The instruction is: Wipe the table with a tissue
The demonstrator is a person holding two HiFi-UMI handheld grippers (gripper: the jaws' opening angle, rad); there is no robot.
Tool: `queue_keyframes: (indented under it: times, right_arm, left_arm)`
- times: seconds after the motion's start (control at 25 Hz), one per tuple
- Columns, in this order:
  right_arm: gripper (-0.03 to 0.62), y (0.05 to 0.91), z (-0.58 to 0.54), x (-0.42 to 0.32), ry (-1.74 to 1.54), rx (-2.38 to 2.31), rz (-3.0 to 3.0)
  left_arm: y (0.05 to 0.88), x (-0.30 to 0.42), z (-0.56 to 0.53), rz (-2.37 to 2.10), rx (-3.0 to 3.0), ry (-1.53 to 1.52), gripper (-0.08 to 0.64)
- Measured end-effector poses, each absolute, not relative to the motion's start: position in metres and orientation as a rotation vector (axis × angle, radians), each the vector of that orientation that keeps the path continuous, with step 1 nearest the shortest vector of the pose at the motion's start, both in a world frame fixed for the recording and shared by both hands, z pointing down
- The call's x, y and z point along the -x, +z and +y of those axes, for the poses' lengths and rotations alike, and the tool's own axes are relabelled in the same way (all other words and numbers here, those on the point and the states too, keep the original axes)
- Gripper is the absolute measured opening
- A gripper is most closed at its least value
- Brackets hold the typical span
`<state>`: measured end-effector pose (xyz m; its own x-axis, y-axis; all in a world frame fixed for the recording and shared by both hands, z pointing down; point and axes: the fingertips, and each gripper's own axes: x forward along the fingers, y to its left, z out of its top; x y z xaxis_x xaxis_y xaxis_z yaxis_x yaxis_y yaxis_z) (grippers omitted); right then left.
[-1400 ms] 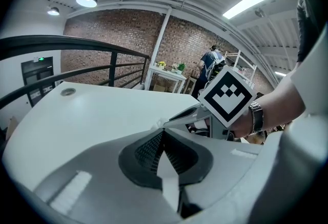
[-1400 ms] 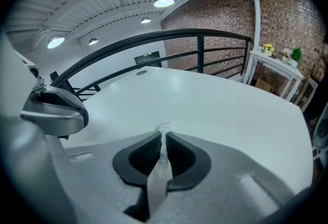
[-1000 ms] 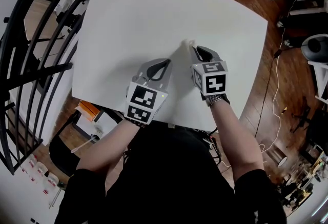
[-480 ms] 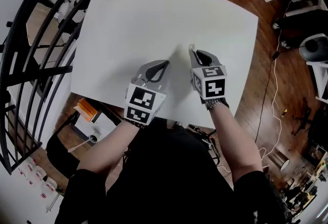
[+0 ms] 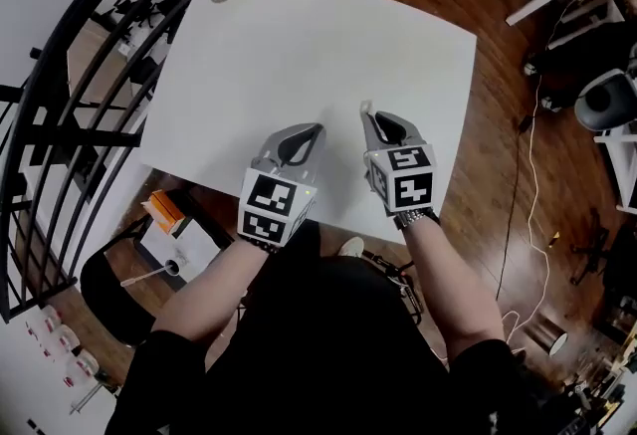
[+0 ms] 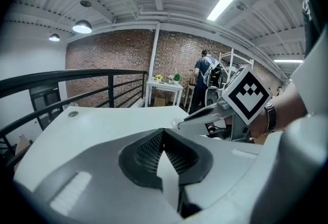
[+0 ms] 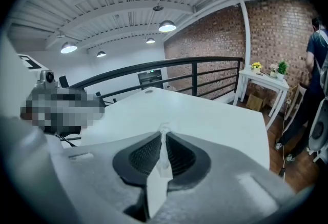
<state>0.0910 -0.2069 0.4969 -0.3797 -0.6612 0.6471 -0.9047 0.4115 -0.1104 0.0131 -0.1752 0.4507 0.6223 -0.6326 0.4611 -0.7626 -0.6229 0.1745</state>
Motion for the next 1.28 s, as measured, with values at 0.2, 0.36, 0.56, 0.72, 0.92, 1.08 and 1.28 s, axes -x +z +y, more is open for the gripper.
queue_keyframes:
  times: [0.2, 0.36, 0.56, 0.72, 0.92, 1.08, 1.28]
  right_arm:
    - [0.017, 0.467, -0.171, -0.098, 0.562, -1.328, -2.250]
    - [0.017, 0.438, -0.141, -0.103, 0.511, -1.321, -2.328]
    - [0.017, 0.407, -0.102, -0.102, 0.434, -1.292, -2.428]
    - [0.017, 0.388, -0.080, -0.096, 0.376, -1.263, -2.488]
    - [0.017, 0.367, -0.046, -0.091, 0.341, -1.247, -2.532]
    - [0.017, 0.354, -0.024, -0.087, 0.310, -1.244, -2.564]
    - [0.016, 0.346, -0.004, -0.084, 0.273, -1.238, -2.582]
  left_arm:
    - [0.435, -0.024, -0.142, -1.182, -2.511, 0.497, 0.014]
    - [0.412, -0.035, -0.117, -1.237, -2.535, 0.469, 0.014]
    - [0.383, -0.044, -0.084, -1.313, -2.568, 0.399, 0.014]
    - [0.366, -0.043, -0.064, -1.363, -2.581, 0.342, 0.014]
    - [0.348, -0.042, -0.030, -1.394, -2.587, 0.305, 0.014]
    - [0.337, -0.039, -0.008, -1.416, -2.595, 0.291, 0.014]
    - [0.332, -0.035, 0.011, -1.434, -2.596, 0.287, 0.014]
